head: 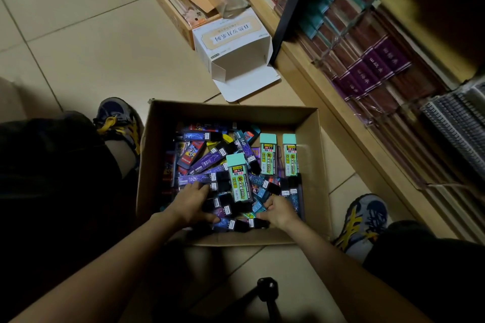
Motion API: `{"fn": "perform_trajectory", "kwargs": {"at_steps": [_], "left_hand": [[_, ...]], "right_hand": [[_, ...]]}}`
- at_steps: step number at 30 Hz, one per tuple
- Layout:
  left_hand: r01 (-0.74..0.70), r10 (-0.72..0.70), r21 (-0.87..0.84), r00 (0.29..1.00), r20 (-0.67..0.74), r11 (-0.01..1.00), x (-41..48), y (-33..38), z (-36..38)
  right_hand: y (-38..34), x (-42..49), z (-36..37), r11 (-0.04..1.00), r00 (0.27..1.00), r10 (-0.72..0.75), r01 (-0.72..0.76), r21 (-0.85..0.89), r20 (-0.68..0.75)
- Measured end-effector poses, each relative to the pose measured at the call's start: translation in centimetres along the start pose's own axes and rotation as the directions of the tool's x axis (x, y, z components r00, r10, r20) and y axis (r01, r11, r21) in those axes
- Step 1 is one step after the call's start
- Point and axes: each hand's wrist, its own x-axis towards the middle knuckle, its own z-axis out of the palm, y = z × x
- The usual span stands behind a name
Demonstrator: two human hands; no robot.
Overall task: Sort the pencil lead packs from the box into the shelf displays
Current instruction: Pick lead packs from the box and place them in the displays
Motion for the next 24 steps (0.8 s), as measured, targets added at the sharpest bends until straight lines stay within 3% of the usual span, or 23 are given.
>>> {"fn": "perform_trajectory", "kwargs": {"at_steps": [5, 8, 12, 16, 20, 22, 24], "left_hand": [[-0.017, 0.022, -0.098, 0.999, 0.046, 0.995, 0.4, 0.3, 0.0], [-0.036, 0.060, -0.209, 0.992, 0.108, 0.977, 0.3, 0.4, -0.3], [-0.023, 0.071, -0.240, 0.979, 0.192, 0.971, 0.5, 0.6, -0.6], [-0.021, 0.086, -0.247, 0.963, 0.254, 0.969, 0.9, 0.7, -1.1], [0.007, 0.092, -0.357, 0.961, 0.259, 0.934, 0.9, 0.6, -1.5], [0.069, 0.072, -0.467, 0.958, 0.276, 0.881, 0.8, 0.2, -1.6], [0.169, 0.040, -0.620, 0.950, 0.309, 0.766, 0.2, -0.1, -1.7]], "right_hand": [[0.2, -0.1, -0.8, 0.967, 0.993, 0.110, -0.118, 0.225, 0.051], [0.3, -0.5, -1.2, 0.868, 0.972, 0.195, -0.233, 0.439, 0.131], [0.6, -0.6, -1.7, 0.803, 0.970, 0.222, -0.237, 0.547, 0.095], [0.8, -0.7, -1.8, 0.813, 0.979, 0.190, -0.199, 0.548, 0.072], [0.2, -0.5, -1.4, 0.880, 0.980, 0.185, -0.130, 0.458, -0.078], [-0.1, -0.6, -1.8, 0.909, 0.986, 0.148, -0.103, 0.403, -0.080], [-0.2, -1.0, -2.7, 0.940, 0.993, 0.103, -0.078, 0.332, -0.058]]}}
